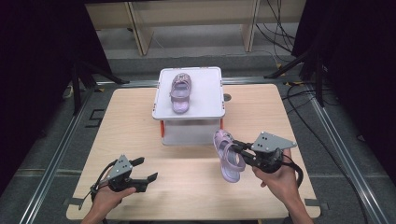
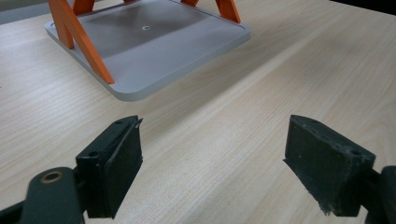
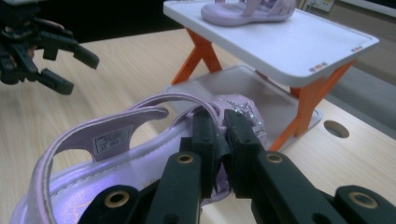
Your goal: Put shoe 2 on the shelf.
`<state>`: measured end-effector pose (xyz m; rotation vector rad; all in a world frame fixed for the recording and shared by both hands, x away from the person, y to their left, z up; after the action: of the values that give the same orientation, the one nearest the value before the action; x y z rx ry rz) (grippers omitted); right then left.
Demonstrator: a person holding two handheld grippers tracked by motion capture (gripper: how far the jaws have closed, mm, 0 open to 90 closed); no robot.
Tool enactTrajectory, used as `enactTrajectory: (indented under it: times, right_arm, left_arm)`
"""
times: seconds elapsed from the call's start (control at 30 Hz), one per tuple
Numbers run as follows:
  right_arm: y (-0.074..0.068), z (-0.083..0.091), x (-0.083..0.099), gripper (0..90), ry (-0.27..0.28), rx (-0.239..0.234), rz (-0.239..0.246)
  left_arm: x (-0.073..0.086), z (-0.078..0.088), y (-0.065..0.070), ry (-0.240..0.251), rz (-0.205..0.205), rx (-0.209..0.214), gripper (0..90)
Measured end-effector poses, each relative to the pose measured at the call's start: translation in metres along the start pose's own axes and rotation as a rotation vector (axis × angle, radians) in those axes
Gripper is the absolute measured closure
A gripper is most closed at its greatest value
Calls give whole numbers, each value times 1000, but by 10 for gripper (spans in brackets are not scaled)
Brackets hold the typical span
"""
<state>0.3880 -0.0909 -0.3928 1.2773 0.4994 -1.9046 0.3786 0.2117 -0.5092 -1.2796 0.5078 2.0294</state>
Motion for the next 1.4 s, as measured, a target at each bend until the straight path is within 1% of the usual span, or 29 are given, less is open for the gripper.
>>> enactTrajectory:
  times: [0.03, 0.07, 0.1, 0.13, 0.17, 0.2, 0.23, 0.27, 0.3, 0.37, 0.5, 0.53, 0.57, 0.6, 0.73, 0.77, 0.8, 0.83, 0.93, 0.97, 1.0, 1.03, 1.07, 1.1, 1.2, 1.23, 1.33, 1.37, 1.4]
  right_arm:
    - [0, 0, -2, 836, 1, -5, 0]
    - [1, -1, -6, 837, 12, 0, -3]
    - [3, 0, -9, 837, 11, 5, 15]
    - [2, -1, -12, 836, 12, -6, 4]
    - [3, -1, -15, 837, 20, -4, 1]
    - [5, -1, -19, 837, 26, -5, 14]
    - [6, -2, -22, 836, 32, -4, 12]
    - [5, -1, -23, 837, 22, -14, 0]
    - [6, -2, -27, 837, 39, -7, 10]
    - [9, -2, -34, 837, 36, -8, 27]
    - [12, -2, -51, 838, 58, -7, 53]
    - [12, -2, -54, 839, 56, -5, 53]
    - [14, -3, -59, 839, 58, -4, 72]
    - [15, -4, -63, 838, 58, -3, 67]
    - [23, -11, -76, 839, 65, 8, 81]
    - [26, -13, -80, 839, 70, 12, 88]
    - [28, -16, -82, 839, 64, 11, 81]
    - [31, -20, -85, 840, 74, 22, 76]
    - [36, -28, -92, 840, 77, 20, 57]
    - [40, -32, -95, 840, 85, 32, 58]
    - [41, -34, -95, 840, 77, 29, 58]
    - [44, -38, -97, 840, 80, 35, 54]
    - [49, -43, -100, 840, 85, 48, 61]
    - [50, -46, -100, 840, 83, 46, 48]
    - [59, -59, -105, 840, 76, 63, 45]
    - [62, -64, -106, 839, 74, 70, 42]
    - [72, -77, -111, 840, 59, 94, 53]
    - [77, -82, -114, 839, 68, 111, 65]
    - [78, -87, -115, 839, 68, 109, 58]
  left_arm:
    - [-1, -1, 3, 15, 28, 9, 181]
    - [0, 0, 3, 6, 29, 5, 181]
    - [0, 0, 3, 7, 27, 5, 181]
    - [-1, 0, 3, 7, 28, 5, 181]
    - [-1, -1, 3, 8, 28, 5, 181]
    - [-1, -1, 3, 8, 30, 5, 181]
    - [-1, -1, 3, 8, 30, 4, 181]
    - [0, -1, 3, 5, 29, 5, 181]
    - [0, 0, 3, 3, 28, 5, 181]
    - [0, 0, 3, 2, 29, 5, 181]
    - [0, -1, 2, 1, 28, 4, 181]
    - [0, -2, 3, 13, 31, 10, 181]
    - [0, -2, 3, 12, 33, 11, 181]
    - [0, -2, 3, 12, 33, 11, 181]
    - [0, -2, 3, 13, 31, 10, 181]
    - [0, -1, 3, 6, 30, 6, 181]
    - [0, -1, 2, 7, 24, 7, 181]
    - [0, -1, 2, 6, 22, 6, 181]
    - [0, -1, 3, 9, 30, 8, 181]
    - [0, -1, 2, 7, 23, 8, 181]
    - [-1, -3, 3, 18, 28, 12, 181]
    - [-1, -3, 2, 10, 17, 12, 181]
    - [-1, -3, 3, 17, 28, 16, 181]
    - [-1, -3, 4, 18, 27, 17, 181]
    - [-1, -2, 3, 17, 27, 16, 181]
    - [0, -1, 3, 8, 26, 11, 181]
    - [-1, -2, 3, 15, 29, 14, 181]
    - [-1, -2, 3, 19, 29, 16, 181]
    - [-1, -2, 3, 20, 29, 16, 181]
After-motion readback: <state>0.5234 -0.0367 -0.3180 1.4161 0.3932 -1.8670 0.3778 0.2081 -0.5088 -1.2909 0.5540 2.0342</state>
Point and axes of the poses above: each handheld gripper's, and its own axes: z roughly backward along the jaws, x roughly out of its underside, y roughly to its right, the point moved 10 cm from there along -z, roughly forward along the jaws, and after that the axes turned 2 degrees about -z, right-handed, at the moved point
